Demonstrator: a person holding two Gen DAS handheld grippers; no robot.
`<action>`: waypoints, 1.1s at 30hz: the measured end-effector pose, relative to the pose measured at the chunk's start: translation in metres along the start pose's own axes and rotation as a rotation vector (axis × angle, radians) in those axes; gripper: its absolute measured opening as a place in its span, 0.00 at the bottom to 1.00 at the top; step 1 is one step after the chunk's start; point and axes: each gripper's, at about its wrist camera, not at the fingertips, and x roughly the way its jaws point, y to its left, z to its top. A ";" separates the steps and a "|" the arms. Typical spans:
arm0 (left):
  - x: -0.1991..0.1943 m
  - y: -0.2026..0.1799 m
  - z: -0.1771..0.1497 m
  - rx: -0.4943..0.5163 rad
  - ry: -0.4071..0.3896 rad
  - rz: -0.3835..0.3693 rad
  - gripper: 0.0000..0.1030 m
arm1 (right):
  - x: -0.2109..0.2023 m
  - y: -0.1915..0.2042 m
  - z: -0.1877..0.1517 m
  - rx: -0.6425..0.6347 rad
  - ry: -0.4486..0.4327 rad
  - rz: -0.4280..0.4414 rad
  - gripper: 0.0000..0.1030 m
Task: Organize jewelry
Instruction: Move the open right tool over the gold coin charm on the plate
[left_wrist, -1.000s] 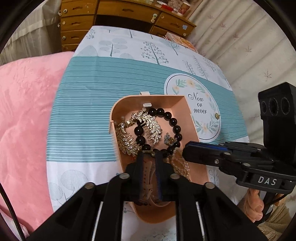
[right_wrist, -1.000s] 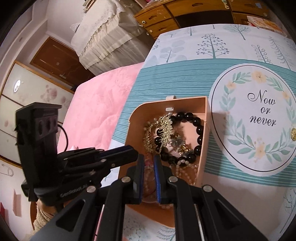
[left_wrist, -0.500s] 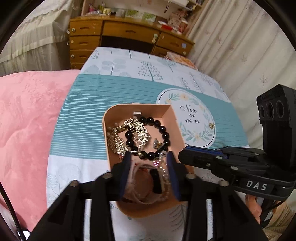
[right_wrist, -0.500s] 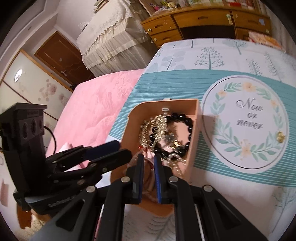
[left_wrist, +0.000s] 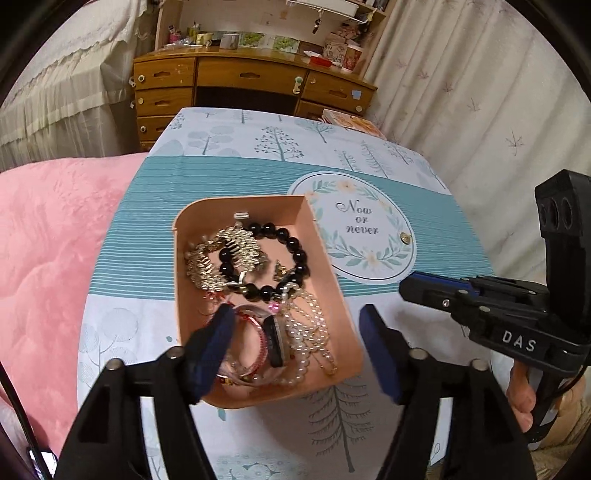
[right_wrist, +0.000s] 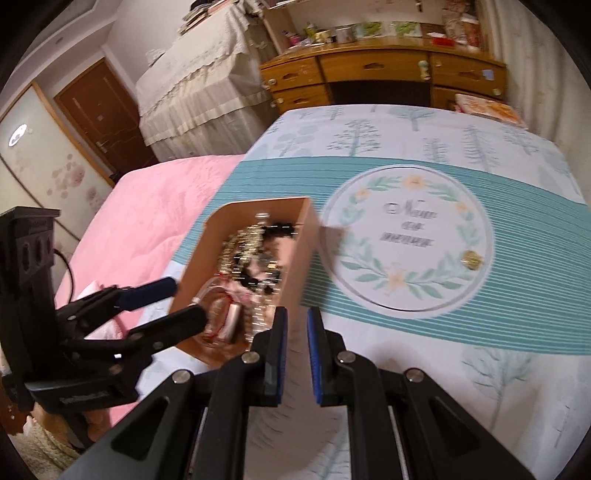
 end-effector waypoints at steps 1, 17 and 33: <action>0.001 -0.004 0.000 0.005 0.002 -0.004 0.69 | -0.002 -0.004 -0.001 0.005 -0.003 -0.009 0.11; 0.007 -0.065 0.036 0.132 -0.058 0.066 0.85 | -0.029 -0.091 0.010 0.138 -0.060 -0.125 0.29; 0.065 -0.092 0.082 0.132 -0.021 0.083 0.85 | 0.015 -0.132 0.030 0.063 -0.014 -0.166 0.29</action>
